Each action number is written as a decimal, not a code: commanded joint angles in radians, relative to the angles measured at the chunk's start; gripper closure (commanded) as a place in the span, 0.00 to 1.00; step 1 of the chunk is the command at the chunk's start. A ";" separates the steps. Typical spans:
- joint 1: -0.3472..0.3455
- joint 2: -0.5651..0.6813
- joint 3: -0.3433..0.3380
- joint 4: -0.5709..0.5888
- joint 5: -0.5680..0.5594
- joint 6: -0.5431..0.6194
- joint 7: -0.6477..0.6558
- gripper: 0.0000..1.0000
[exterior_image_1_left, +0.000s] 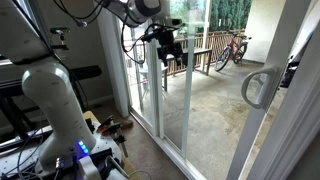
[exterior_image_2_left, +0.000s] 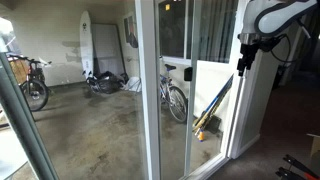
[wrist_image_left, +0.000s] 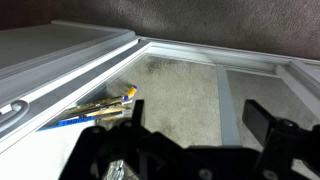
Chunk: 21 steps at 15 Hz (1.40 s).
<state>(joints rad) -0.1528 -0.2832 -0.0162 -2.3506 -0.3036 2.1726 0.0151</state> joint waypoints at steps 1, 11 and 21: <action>0.016 0.000 -0.015 0.002 -0.004 -0.004 0.003 0.00; 0.016 0.000 -0.015 0.002 -0.004 -0.004 0.003 0.00; -0.008 -0.066 -0.256 -0.215 0.099 0.378 -0.300 0.00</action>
<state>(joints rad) -0.1578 -0.3293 -0.2272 -2.5176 -0.2648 2.4888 -0.1688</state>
